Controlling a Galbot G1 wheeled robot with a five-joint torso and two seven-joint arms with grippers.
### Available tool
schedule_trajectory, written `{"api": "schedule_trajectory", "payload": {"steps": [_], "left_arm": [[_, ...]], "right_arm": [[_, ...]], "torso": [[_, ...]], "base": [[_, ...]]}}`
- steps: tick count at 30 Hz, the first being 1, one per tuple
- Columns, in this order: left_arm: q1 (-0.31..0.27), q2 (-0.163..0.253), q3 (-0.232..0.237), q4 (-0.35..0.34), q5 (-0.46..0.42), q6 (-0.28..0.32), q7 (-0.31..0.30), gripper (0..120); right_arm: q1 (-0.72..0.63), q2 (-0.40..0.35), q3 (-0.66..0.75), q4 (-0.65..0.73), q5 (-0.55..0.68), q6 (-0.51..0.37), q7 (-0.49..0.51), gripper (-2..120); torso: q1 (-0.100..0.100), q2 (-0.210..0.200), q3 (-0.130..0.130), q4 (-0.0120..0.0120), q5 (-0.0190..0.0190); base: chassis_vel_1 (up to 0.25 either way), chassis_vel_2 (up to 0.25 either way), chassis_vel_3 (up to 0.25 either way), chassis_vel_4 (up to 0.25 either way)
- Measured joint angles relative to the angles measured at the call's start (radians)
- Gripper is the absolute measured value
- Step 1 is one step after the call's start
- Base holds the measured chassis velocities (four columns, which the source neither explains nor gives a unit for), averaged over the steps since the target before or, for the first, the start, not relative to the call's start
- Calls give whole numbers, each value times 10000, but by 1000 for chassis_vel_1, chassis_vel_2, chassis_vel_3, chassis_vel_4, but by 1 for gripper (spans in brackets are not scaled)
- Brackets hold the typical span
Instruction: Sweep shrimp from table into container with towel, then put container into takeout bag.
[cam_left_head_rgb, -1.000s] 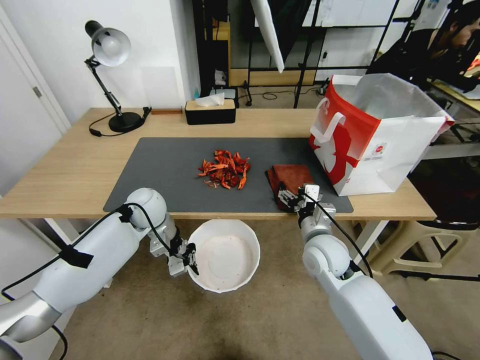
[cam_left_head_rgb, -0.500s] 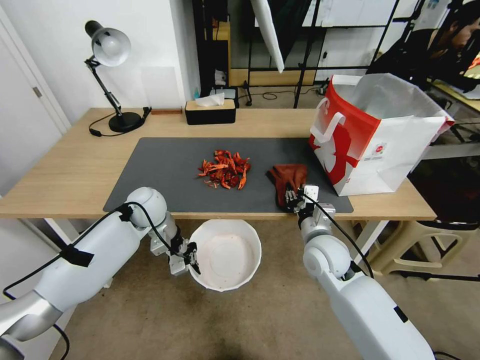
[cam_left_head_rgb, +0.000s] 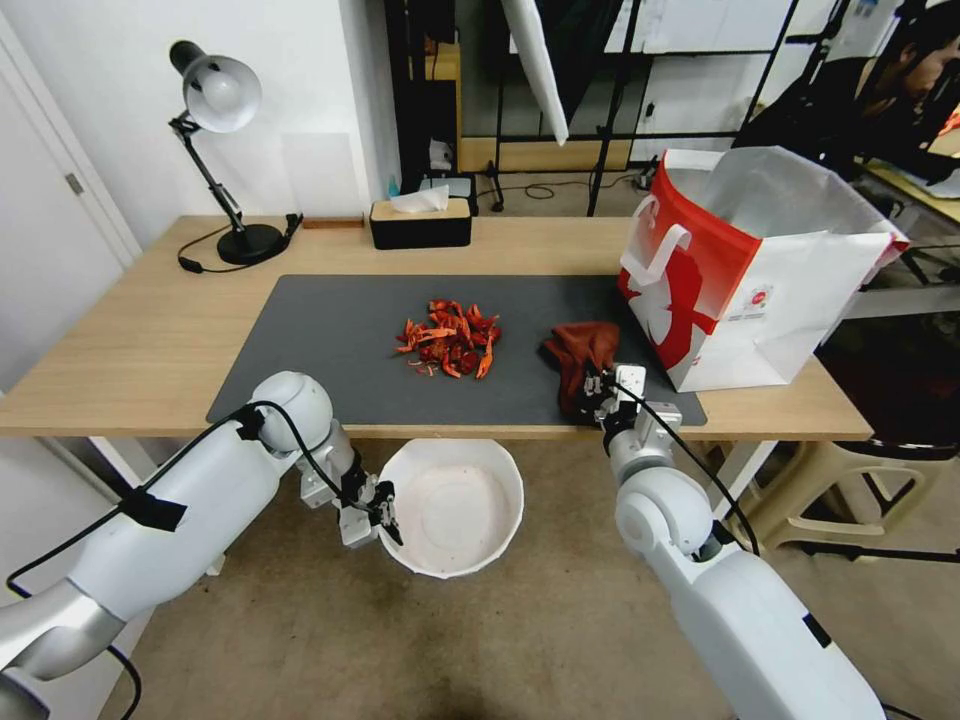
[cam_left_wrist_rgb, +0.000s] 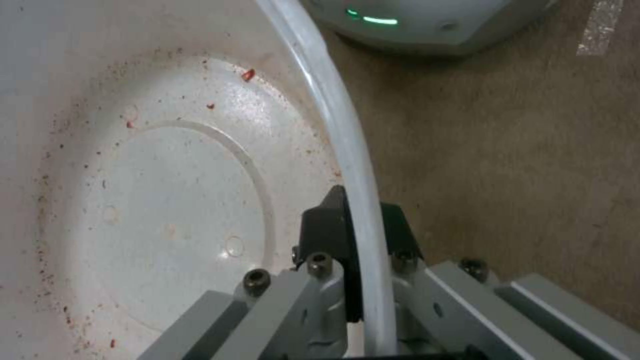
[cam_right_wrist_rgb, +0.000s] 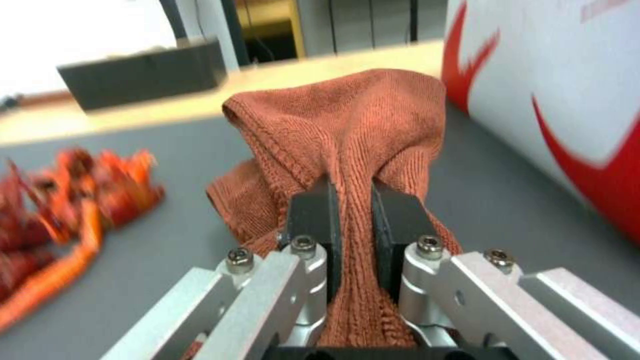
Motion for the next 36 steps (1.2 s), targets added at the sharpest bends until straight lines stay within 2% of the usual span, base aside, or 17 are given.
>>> {"api": "schedule_trajectory", "payload": {"steps": [9,15,21,25,28,36], "left_arm": [[-88,-58,63,85,-1,3,0,0],[-120,-94,91,110,10,3,0,0],[-225,-110,184,167,11,7,2,0],[-236,-84,194,175,11,11,2,0],[-231,-20,180,174,38,17,2,0],[-135,71,76,159,33,18,3,0]], "right_arm": [[780,-997,-144,-128,777,766,-740,7],[2170,-1877,-608,-792,1640,1247,-1717,7],[3563,-2489,-1445,-1448,2508,1330,-2297,7],[4320,-2533,-2027,-1957,2893,1393,-2673,7],[4941,-2328,-2397,-2541,3349,1390,-3104,7],[6029,-1779,-3072,-3851,3657,1399,-3885,7]], "torso": [[0,0,0,-3,-1],[0,0,1,1,1],[0,0,1,-2,-1],[0,2,1,1,0],[1,2,1,2,-2],[1,2,1,2,0]], "base": [[0,0,0,0],[0,0,0,0],[0,0,0,0],[0,0,0,0],[0,0,0,0],[0,0,0,0]]}}
